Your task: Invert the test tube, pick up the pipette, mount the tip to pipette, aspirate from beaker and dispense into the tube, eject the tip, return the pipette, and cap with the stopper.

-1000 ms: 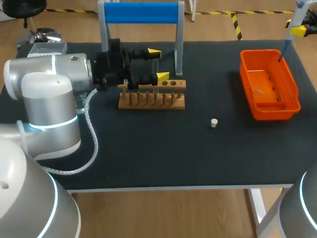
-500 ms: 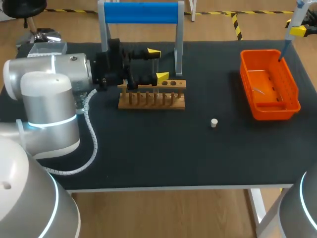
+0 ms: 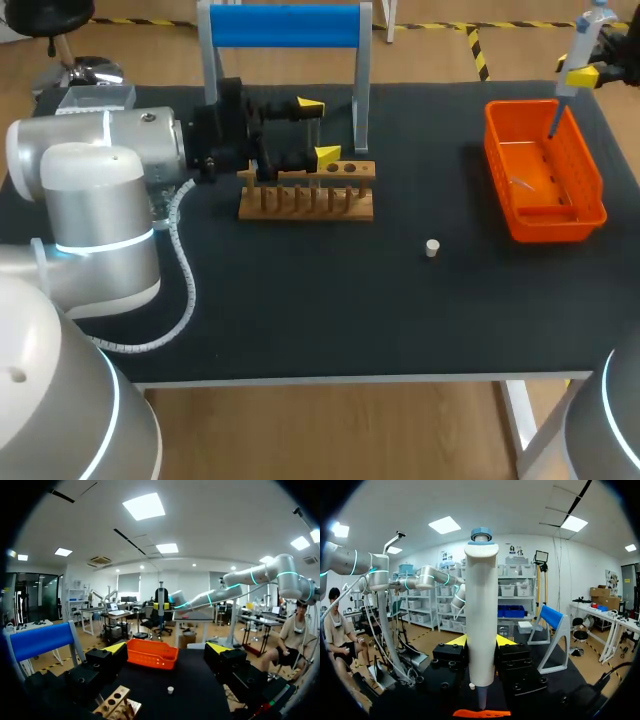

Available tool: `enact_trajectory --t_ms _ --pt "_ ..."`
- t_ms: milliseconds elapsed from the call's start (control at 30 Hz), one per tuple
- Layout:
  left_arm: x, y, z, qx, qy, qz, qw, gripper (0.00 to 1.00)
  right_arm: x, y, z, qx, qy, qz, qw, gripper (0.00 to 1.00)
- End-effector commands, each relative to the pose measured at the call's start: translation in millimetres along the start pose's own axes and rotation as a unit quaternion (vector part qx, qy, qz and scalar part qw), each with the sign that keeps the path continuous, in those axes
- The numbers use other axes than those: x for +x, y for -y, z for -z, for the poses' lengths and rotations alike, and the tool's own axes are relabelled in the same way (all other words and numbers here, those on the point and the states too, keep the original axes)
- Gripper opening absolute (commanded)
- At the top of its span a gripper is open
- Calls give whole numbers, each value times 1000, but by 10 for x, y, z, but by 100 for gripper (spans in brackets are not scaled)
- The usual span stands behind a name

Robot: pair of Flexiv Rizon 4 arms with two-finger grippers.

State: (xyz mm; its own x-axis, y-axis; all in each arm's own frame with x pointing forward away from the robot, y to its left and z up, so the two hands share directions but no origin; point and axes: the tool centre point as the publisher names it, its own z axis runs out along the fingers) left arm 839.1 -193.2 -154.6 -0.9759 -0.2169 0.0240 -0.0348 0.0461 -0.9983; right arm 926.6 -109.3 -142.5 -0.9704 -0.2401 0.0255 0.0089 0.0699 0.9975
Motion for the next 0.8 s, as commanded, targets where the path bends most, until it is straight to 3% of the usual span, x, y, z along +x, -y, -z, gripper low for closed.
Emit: enact_trajectory --t_ms 33,533,800 --pt "4 -6 -16 1 2 0 1000 100 158 -32 -358 9 35 -5 999 0" --pt "4 -6 -16 1 2 0 1000 100 462 132 -1251 23 5 5 1000 0" --pt "4 -6 -16 1 2 0 1000 100 433 193 -1652 17 10 10 1000 0"
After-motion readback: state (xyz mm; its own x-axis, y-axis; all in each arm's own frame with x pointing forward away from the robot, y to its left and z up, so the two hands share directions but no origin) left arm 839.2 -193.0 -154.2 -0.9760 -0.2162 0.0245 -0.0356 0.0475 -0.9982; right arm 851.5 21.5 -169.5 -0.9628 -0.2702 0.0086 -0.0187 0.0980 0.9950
